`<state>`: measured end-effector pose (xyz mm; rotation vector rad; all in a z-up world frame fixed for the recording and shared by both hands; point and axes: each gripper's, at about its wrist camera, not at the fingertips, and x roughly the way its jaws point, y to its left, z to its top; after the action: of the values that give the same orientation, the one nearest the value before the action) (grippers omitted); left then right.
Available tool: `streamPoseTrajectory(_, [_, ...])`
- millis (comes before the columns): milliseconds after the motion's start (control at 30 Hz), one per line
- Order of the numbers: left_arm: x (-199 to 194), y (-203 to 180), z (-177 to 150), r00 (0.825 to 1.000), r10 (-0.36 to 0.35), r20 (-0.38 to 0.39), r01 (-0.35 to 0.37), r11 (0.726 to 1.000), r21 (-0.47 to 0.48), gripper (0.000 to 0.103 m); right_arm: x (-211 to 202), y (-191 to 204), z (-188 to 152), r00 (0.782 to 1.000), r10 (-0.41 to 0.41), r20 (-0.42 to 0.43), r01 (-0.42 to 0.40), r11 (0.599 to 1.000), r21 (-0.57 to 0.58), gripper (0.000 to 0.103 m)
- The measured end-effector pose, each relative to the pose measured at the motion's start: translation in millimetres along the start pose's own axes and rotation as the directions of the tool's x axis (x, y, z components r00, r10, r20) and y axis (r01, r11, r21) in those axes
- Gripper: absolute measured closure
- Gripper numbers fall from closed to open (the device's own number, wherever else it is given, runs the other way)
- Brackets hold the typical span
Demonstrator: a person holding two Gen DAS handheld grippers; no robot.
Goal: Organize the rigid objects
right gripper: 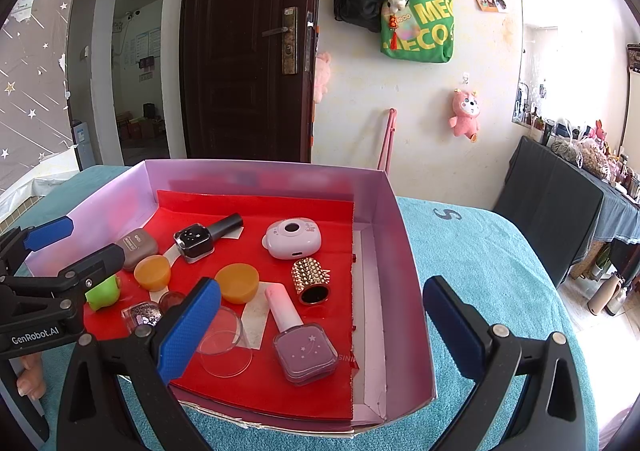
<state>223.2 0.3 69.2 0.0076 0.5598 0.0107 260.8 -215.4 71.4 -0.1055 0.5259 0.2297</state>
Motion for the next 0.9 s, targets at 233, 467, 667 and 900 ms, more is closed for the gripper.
streamPoseTrajectory(233, [-0.1, 0.0, -0.1, 1.000, -0.001, 0.000, 0.001, 1.000, 0.000, 0.006, 0.0, 0.1, -0.1, 1.000, 0.000, 0.000, 0.000, 1.000, 0.000, 0.000])
streamPoseTrajectory(467, [-5.9, -1.1, 0.9, 1.000, 0.013, 0.013, -0.014, 1.000, 0.014, 0.006, -2.5, -0.9, 0.5, 1.000, 0.009, 0.005, -0.009, 1.000, 0.013, 0.000])
streamPoseTrajectory(667, [-36.3, -3.4, 1.7, 1.000, -0.014, 0.007, 0.014, 1.000, 0.006, 0.006, -21.4, -3.2, 3.4, 1.000, 0.014, 0.008, -0.014, 0.999, 0.036, 0.000])
streamPoseTrajectory(900, [-72.7, -7.9, -27.2, 0.993, -0.040, -0.112, 0.039, 0.999, -0.009, 0.006, -69.6, 2.7, -13.1, 0.998, 0.033, -0.059, -0.031, 0.999, 0.045, 0.000])
